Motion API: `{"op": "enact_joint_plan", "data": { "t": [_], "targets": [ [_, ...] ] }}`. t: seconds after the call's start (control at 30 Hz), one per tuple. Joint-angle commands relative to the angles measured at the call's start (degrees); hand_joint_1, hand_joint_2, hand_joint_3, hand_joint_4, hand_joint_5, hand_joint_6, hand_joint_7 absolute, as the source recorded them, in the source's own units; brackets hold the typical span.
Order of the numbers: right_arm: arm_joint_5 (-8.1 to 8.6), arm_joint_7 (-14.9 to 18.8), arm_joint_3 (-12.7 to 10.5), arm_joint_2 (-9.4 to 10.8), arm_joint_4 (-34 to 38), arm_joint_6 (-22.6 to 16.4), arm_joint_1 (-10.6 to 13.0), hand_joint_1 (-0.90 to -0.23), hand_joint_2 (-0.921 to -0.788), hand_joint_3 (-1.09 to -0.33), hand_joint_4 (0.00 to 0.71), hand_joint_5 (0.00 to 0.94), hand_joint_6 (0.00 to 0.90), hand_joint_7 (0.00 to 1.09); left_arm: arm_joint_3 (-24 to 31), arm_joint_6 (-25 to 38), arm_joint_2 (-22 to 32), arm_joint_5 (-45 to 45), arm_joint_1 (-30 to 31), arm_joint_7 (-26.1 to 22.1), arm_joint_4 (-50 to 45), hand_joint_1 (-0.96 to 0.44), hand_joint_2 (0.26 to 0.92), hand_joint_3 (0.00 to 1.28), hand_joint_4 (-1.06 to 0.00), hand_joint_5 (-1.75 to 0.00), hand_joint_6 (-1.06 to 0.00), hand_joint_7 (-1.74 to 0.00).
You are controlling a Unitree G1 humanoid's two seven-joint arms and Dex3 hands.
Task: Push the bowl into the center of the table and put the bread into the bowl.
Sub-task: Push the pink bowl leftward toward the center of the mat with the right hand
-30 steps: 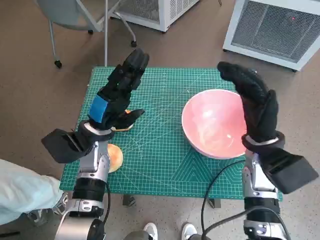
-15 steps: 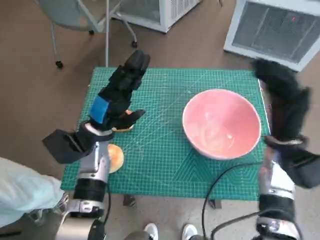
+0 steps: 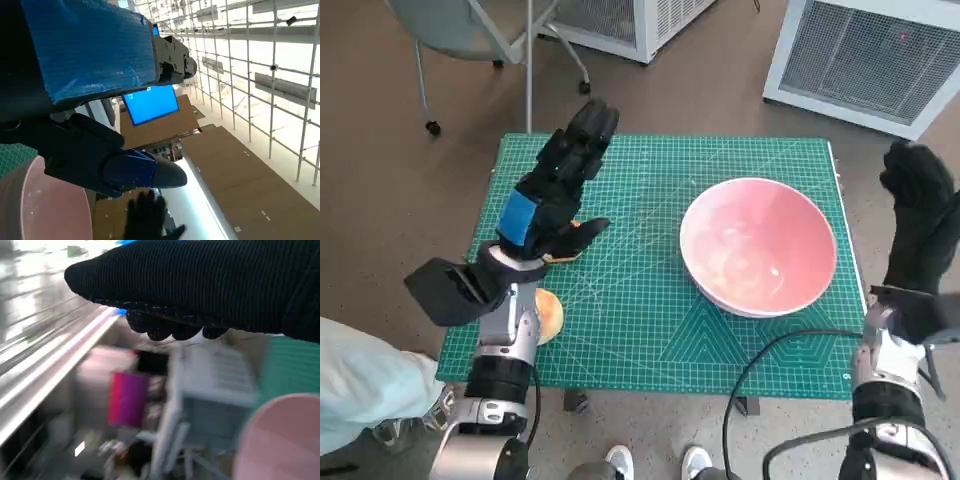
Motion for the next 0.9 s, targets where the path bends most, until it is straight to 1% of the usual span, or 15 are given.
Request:
{"op": "enact_joint_plan", "data": {
  "t": [0.03,0.23,0.37,0.47,0.57,0.67,0.9],
  "targets": [
    [-0.11,-1.7,-0.3,0.9,4.5,3.9,-0.5,-0.664,-0.921,-0.896,0.137,0.005,0.005,0.47,-0.2,-0.8,0.0,1.0,0.4,0.6,0.4,-0.63,0.921,0.23,-0.09,0.00,-0.21,-0.01],
    [0.77,-1.3,-1.1,2.0,7.0,8.4,-1.4,-0.643,-0.921,-0.926,0.136,0.004,0.009,0.46,-0.2,-1.0,0.0,1.4,0.4,0.9,0.4,-0.63,0.921,0.23,-0.09,0.00,-0.21,-0.01],
    [1.98,-0.5,-2.2,3.6,8.1,11.7,-2.3,-0.635,-0.921,-0.939,0.137,0.003,0.016,0.44,-0.1,-1.0,0.4,1.7,0.5,1.0,0.4,-0.63,0.921,0.23,-0.09,0.00,-0.21,-0.01],
    [2.55,0.0,-2.7,4.3,8.2,12.7,-2.7,-0.627,-0.921,-0.945,0.136,0.002,0.021,0.43,-0.1,-1.0,0.5,1.7,0.5,1.0,0.4,-0.63,0.921,0.23,-0.09,0.00,-0.21,-0.01],
    [3.68,1.0,-3.7,5.7,8.6,14.2,-3.6,-0.630,-0.921,-0.942,0.137,0.002,0.028,0.42,0.1,-0.9,0.9,1.7,0.5,1.0,0.3,-0.63,0.921,0.23,-0.09,0.00,-0.21,-0.01],
    [4.61,1.9,-4.7,6.5,8.8,15.4,-4.2,-0.637,-0.921,-0.940,0.138,0.002,0.042,0.42,0.1,-0.9,1.1,1.8,0.6,1.2,0.1,-0.64,0.921,0.23,-0.09,0.00,-0.21,-0.01],
    [7.63,4.4,-7.4,9.0,9.4,18.8,-6.3,-0.648,-0.921,-0.938,0.140,0.003,0.058,0.41,0.0,-0.7,1.5,1.8,1.3,1.5,-0.8,-0.65,0.921,0.23,-0.09,0.00,-0.21,-0.01]
  ]
}}
